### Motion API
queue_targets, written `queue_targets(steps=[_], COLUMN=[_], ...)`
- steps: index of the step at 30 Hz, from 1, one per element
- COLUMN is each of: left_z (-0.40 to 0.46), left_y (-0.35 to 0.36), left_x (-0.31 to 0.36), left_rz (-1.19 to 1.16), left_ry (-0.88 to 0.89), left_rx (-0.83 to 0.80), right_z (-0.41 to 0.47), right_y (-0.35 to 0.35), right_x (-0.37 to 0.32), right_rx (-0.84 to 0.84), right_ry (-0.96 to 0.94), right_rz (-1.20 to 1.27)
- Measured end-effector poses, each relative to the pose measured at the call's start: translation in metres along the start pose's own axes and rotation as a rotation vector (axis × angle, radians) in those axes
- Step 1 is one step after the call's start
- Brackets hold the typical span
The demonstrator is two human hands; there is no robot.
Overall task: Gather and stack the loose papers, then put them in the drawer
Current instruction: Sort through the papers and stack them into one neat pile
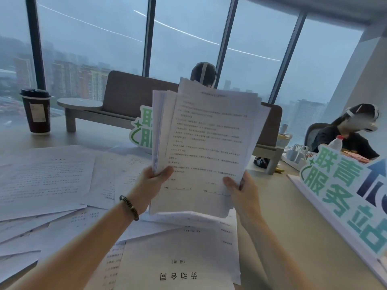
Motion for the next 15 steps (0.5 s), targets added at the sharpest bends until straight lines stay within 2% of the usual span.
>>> queue_targets(steps=[6, 11, 15], left_z=[-0.008, -0.009, -0.011], left_y=[0.003, 0.004, 0.006], left_x=[0.003, 0.002, 0.000], left_rz=[-0.063, -0.042, -0.007], left_ry=[-0.006, -0.013, 0.019], left_rx=[-0.052, -0.070, -0.057], right_z=[-0.003, -0.007, -0.014], right_y=[0.002, 0.011, 0.020], right_x=[-0.009, -0.016, -0.020], right_rx=[-0.005, -0.078, -0.080], right_ry=[-0.050, -0.077, -0.119], right_rz=[0.128, 0.272, 0.241])
Point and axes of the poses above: each hand's wrist, its own z-axis towards the middle knuckle, its own y-axis out of the palm, x = y × z, the point moved 5 cm from there along z, towards the middle knuckle, and after that the axes turned 11 degrees about -y, right-handed, at the moved point
